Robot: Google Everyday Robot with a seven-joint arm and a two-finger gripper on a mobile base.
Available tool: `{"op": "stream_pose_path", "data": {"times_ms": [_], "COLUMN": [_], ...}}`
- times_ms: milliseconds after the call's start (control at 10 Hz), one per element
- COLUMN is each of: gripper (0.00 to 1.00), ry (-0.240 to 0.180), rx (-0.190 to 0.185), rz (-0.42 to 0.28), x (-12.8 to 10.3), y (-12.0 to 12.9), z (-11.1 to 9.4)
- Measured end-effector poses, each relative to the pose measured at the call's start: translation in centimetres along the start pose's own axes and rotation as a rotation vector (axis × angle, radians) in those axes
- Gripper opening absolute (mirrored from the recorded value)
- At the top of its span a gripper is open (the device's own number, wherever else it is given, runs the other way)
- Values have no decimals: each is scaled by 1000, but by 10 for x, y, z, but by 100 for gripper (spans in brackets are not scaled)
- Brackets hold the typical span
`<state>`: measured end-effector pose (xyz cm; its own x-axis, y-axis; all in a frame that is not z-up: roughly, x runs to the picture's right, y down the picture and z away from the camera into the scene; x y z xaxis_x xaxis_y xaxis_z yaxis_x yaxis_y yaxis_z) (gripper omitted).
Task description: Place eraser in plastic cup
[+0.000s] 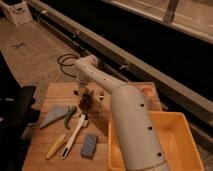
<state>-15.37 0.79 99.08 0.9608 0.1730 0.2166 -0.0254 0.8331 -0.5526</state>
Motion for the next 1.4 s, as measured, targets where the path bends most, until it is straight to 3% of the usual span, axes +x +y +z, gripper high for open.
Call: {"op": "stream_pose_path", "data": {"times_ms": [200, 600, 800, 1100, 1400], "gripper": [58, 18, 2, 0, 0], "ry": [15, 27, 10, -33, -64], "rx": [-14, 6, 27, 72, 122], "rz": [29, 34, 34, -3, -56], "x": [9, 14, 15, 2, 2], "y": [2, 3, 0, -5, -8], "z": [10, 7, -5, -44, -97]}}
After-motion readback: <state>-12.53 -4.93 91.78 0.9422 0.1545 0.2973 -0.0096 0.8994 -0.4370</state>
